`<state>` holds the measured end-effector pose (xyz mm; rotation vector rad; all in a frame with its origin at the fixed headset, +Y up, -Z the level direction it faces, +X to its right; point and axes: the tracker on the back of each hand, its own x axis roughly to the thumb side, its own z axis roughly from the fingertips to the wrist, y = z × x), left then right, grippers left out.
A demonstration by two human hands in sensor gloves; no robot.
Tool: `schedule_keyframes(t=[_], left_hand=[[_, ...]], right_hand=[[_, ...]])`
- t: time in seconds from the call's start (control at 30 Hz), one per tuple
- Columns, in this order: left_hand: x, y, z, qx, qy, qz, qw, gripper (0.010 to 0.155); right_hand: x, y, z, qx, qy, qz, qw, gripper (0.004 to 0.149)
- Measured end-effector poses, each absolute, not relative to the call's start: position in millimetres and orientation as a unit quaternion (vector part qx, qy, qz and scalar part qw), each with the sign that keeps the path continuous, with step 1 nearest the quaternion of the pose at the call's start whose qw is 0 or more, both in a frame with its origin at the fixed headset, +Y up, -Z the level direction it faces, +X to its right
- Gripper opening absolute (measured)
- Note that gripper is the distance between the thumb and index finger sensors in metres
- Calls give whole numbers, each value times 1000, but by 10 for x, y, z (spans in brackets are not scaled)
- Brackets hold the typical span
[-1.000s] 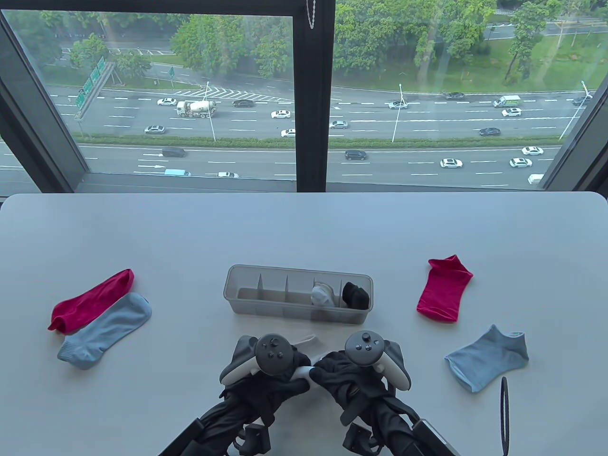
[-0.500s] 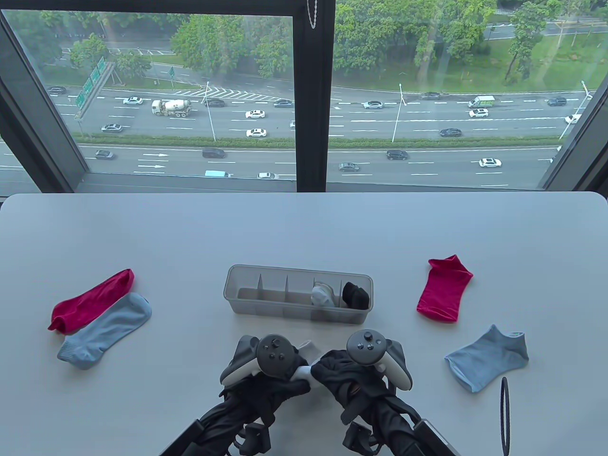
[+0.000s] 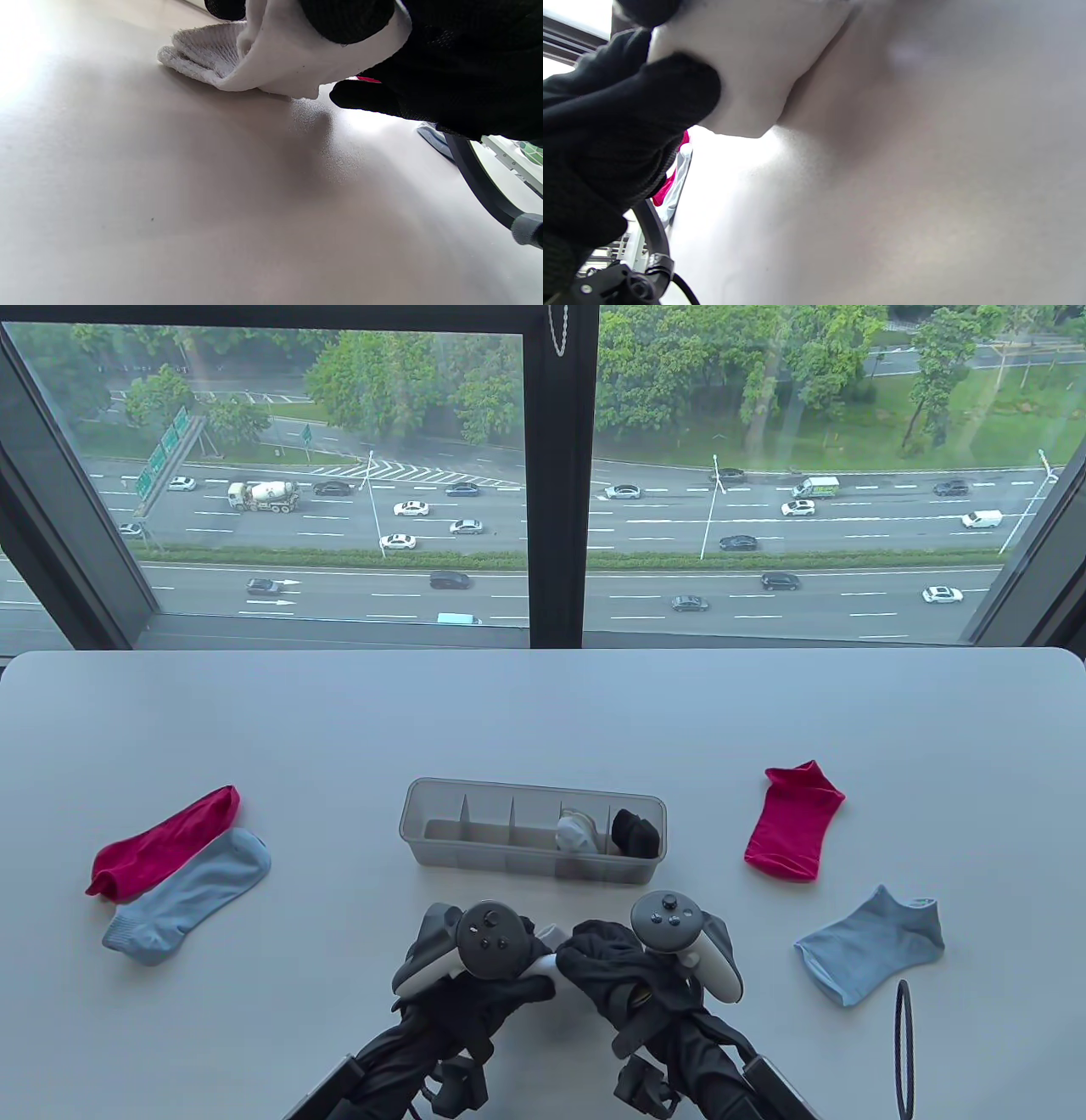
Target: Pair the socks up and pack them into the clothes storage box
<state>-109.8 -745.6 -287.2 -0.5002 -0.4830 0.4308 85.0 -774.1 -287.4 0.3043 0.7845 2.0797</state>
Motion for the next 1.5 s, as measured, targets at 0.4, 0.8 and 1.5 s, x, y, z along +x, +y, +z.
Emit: schedule_keyframes(t=[0.4, 0.8, 1.5], left_hand=[[-1103, -7447, -2882, -224, -218, 203, 928, 49], [-1084, -7473, -2880, -255, -228, 188, 921, 46], [-1031, -7428, -2822, -190, -224, 182, 938, 74]], right_hand=[[846, -7722, -2883, 116, 311, 839, 432, 58], [813, -7660, -2853, 133, 291, 847, 424, 56], [890, -7503, -2857, 111, 200, 879, 417, 47]])
